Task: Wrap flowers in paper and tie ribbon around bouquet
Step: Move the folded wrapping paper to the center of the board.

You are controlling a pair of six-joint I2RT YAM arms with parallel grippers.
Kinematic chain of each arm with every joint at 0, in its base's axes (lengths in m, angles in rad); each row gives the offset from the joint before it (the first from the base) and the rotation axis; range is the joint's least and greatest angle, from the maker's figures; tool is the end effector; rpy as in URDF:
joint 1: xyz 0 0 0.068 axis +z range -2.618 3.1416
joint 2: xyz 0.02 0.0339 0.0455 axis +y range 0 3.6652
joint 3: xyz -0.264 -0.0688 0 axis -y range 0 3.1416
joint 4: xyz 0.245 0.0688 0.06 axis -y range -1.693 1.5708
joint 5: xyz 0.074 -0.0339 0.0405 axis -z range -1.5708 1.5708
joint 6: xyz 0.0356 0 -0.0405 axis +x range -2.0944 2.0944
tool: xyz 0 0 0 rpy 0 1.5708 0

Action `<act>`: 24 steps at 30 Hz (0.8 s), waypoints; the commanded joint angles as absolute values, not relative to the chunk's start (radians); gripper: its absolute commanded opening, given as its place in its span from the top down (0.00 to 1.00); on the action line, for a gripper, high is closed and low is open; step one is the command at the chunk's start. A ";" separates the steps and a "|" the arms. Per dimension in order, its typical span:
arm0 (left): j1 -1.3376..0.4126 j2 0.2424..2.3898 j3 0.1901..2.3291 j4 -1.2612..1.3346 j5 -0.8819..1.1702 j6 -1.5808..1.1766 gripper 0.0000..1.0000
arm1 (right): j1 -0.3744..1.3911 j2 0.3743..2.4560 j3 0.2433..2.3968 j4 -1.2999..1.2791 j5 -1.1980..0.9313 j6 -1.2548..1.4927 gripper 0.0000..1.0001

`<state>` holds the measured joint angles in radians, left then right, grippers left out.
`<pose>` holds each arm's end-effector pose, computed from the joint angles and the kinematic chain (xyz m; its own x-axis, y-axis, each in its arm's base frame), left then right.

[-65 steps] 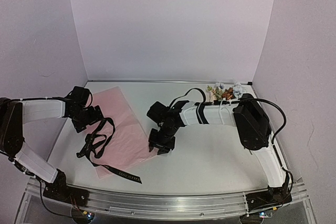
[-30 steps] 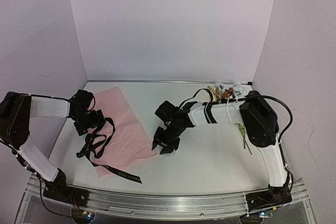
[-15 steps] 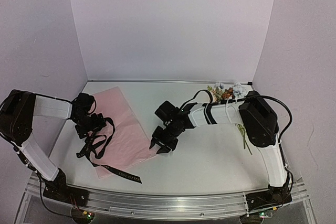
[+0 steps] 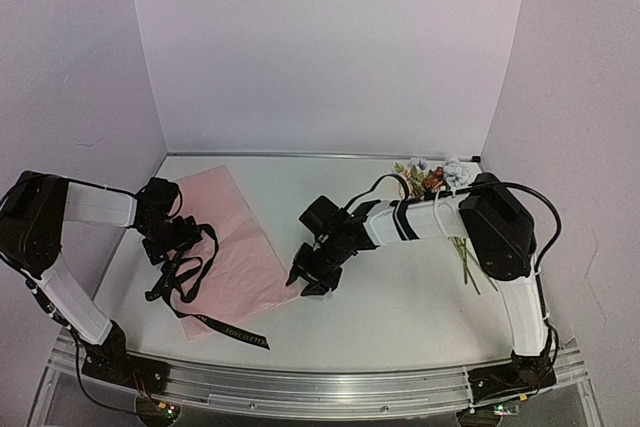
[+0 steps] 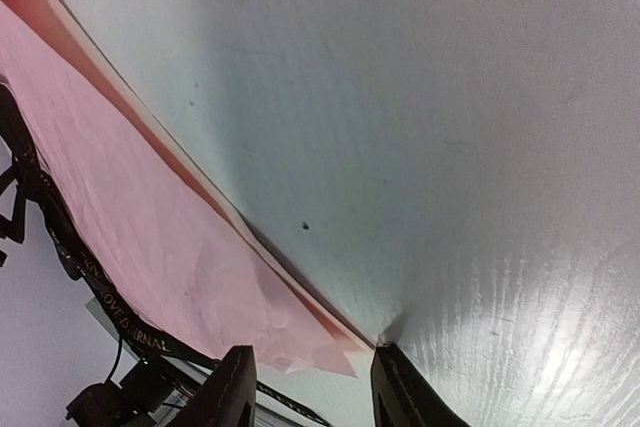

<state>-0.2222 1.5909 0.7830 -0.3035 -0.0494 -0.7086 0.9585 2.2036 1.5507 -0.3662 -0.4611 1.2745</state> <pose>0.2799 -0.0614 0.1436 -0.7932 -0.4872 -0.3655 -0.4181 0.8719 -0.2550 0.2530 0.3877 0.1350 -0.9720 0.1063 0.2094 0.2150 0.7611 0.6119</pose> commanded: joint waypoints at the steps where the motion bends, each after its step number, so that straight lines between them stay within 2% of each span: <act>1: -0.215 1.586 0.774 -0.282 -0.045 -0.719 0.00 | 0.961 2.170 1.494 -0.416 -0.408 1.246 0.58; 7: -0.214 1.586 0.768 -0.276 -0.043 -0.722 0.00 | 0.964 2.175 1.498 -0.403 -0.426 1.261 0.57; 24: -0.214 1.605 0.769 -0.267 -0.032 -0.726 0.00 | 0.974 2.244 1.555 -0.300 -0.477 1.382 0.65</act>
